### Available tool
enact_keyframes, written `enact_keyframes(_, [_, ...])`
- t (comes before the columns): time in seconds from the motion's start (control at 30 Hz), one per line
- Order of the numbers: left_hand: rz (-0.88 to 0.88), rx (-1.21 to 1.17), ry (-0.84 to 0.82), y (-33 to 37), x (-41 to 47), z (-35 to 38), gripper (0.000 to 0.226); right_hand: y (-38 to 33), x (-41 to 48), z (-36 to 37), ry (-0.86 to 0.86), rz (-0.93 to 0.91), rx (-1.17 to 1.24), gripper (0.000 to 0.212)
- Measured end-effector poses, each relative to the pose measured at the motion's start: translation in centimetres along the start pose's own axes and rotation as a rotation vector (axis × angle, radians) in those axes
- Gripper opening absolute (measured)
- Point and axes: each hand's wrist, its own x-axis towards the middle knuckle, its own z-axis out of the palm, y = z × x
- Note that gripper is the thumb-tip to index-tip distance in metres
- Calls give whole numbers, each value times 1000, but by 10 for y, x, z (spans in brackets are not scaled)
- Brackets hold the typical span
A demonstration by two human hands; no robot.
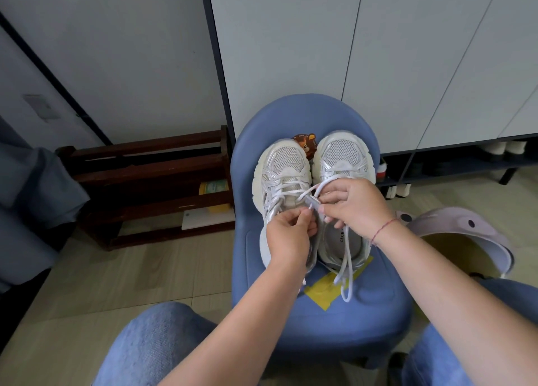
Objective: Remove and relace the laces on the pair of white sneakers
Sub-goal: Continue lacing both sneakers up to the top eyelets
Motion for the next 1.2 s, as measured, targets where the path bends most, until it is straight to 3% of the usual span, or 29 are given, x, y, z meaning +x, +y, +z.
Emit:
enact_keyframes(0.17, [-107, 158, -287, -2, -22, -19, 23, 2, 1, -2, 11, 56, 82, 31])
enact_keyframes(0.37, [-132, 490, -590, 10, -22, -49, 17, 0, 1, -2, -2, 56, 69, 24])
enact_keyframes(0.5, [-121, 436, -487, 14, -15, -43, 15, 0, 0, 0, 11, 39, 46, 19])
enact_keyframes(0.77, [-256, -77, -125, 5, -6, 3, 23, 1, -3, 1, 29, 10, 10, 19])
enact_keyframes(0.87, [-317, -269, -118, 1, -1, 6, 22, 1, -3, 1, 30, 8, 1, 19])
enact_keyframes(1.2, [-473, -592, -58, 4, 5, 6, 30, 2, -2, 1, 21, 3, 2, 20])
